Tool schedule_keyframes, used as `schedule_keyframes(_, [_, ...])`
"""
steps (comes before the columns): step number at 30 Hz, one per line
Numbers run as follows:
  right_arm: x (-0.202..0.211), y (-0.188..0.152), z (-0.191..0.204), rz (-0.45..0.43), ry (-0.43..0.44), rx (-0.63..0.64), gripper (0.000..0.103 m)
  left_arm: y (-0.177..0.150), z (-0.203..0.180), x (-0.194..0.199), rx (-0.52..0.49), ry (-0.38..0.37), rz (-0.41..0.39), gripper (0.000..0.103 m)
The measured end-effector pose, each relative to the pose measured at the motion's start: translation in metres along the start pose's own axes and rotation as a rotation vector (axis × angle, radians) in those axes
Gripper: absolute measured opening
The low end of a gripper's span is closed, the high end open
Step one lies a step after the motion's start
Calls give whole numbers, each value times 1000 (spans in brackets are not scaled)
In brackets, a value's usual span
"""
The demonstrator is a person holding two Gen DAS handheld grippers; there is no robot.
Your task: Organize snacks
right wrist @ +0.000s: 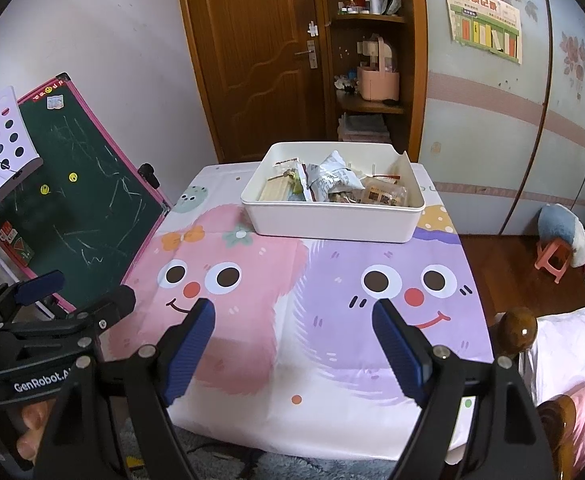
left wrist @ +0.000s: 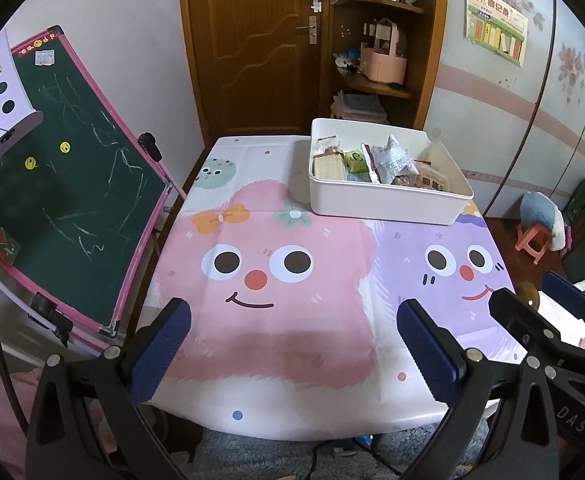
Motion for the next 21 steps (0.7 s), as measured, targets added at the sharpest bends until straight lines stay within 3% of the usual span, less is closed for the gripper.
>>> schedule_keyframes(21, [-2, -3, -3, 5, 8, -7, 81, -3, 2, -2, -2, 3, 6, 102])
Point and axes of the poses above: each gripper's, at about its wrist camera, not at the fingertips, and x roughly against the way its jaws point, z to its left, y to its top, the point moved 7 cm from there along -x, roughly the way its jaws point, and after that the axes turned 12 degrees about x, right-handed, at the moved point
